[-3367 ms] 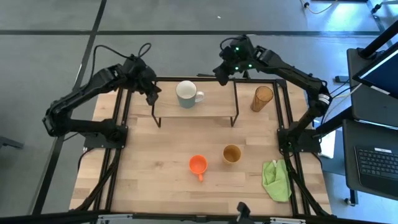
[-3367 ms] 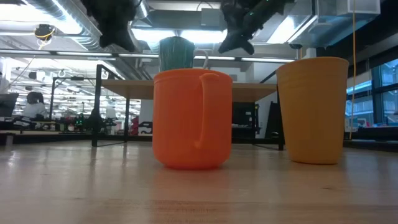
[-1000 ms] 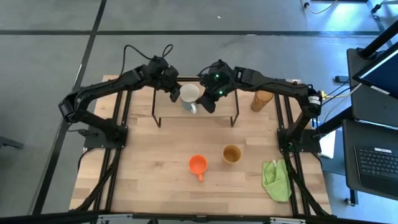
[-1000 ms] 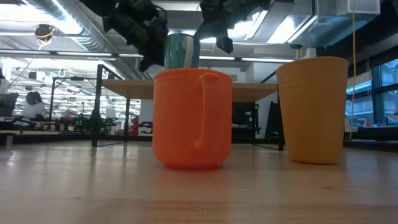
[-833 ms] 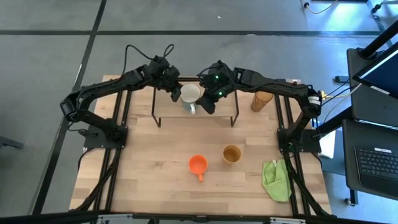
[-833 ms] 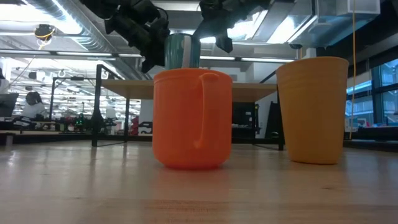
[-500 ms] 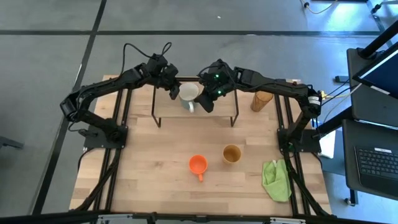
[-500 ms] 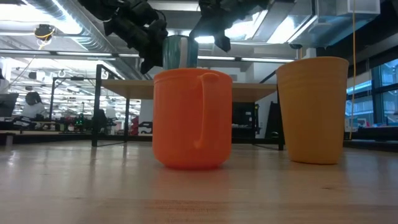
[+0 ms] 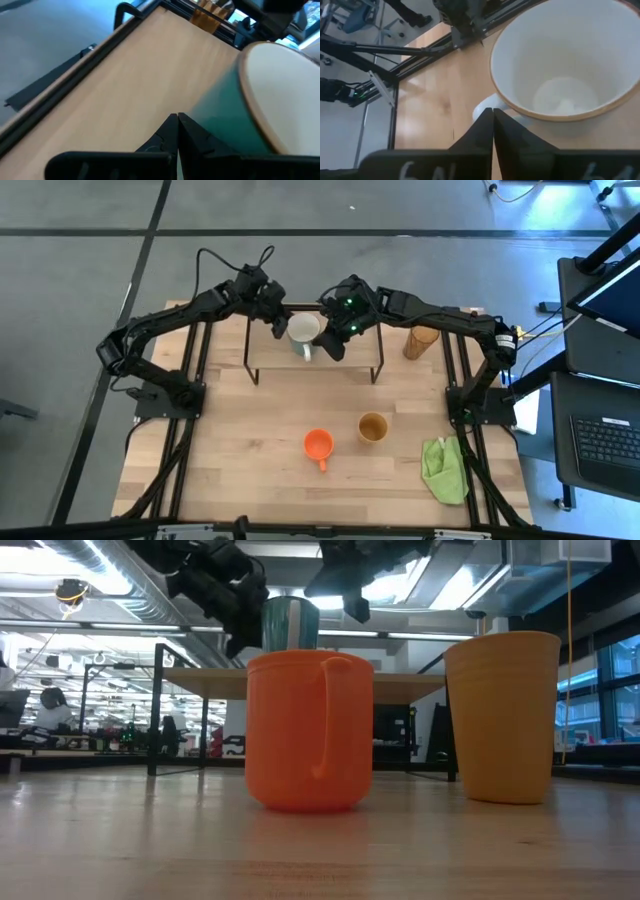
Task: Stack small to large cups/mugs on shelf
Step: Put the blue mug on the shelf
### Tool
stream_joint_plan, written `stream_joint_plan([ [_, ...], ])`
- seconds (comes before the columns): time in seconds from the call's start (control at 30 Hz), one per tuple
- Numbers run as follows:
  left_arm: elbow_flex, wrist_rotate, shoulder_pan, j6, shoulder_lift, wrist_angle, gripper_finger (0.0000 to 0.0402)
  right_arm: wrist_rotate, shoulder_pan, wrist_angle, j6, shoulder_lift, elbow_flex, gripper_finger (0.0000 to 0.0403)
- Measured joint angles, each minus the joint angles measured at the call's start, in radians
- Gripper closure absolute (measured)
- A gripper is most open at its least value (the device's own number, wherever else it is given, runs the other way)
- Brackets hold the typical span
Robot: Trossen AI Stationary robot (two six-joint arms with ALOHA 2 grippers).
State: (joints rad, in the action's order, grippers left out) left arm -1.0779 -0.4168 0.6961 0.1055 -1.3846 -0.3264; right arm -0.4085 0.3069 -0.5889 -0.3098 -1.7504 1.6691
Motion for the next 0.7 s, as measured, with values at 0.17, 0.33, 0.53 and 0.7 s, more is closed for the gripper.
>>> stream_joint_plan([
  [0.17, 0.0, 0.004, 0.044, -0.026, 0.001, -0.018, 0.0401, -0.012, 0.0, 0.002, -0.001, 0.0, 0.0, 0.0399],
  [0.33, 0.0, 0.007, 0.088, -0.084, 0.021, -0.18, 0.0401, -0.013, 0.0, -0.014, -0.001, 0.0, 0.001, 0.0393],
  [0.53, 0.0, 0.007, 0.054, -0.104, 0.086, -0.278, 0.0401, -0.013, -0.001, -0.045, 0.003, 0.0, 0.001, 0.039],
  [0.7, 0.0, 0.046, 0.002, -0.059, 0.096, -0.223, 0.0401, -0.007, -0.004, -0.015, 0.0, 0.0, 0.001, 0.0399],
])
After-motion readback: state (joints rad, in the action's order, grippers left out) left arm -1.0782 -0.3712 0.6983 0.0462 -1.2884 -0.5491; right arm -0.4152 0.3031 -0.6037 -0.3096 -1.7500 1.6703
